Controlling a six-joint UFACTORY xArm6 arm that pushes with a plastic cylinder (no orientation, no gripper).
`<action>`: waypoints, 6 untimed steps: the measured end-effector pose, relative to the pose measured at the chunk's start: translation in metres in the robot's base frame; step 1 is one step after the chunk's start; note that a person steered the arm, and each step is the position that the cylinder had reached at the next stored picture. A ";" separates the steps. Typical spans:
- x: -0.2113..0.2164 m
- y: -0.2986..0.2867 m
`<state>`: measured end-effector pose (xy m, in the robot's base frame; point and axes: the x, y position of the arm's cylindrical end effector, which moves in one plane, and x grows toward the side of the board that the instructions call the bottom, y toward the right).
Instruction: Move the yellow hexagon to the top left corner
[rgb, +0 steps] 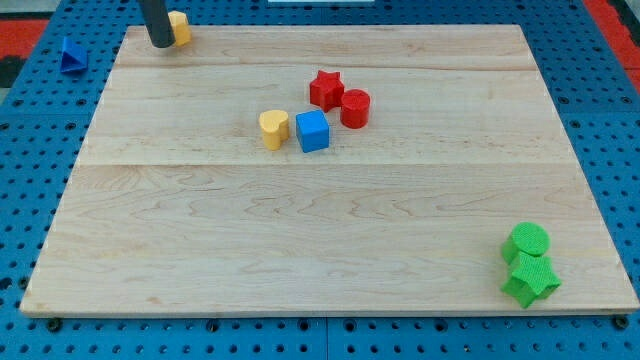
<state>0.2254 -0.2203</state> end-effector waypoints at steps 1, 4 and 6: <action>-0.001 0.000; 0.003 0.000; 0.027 0.034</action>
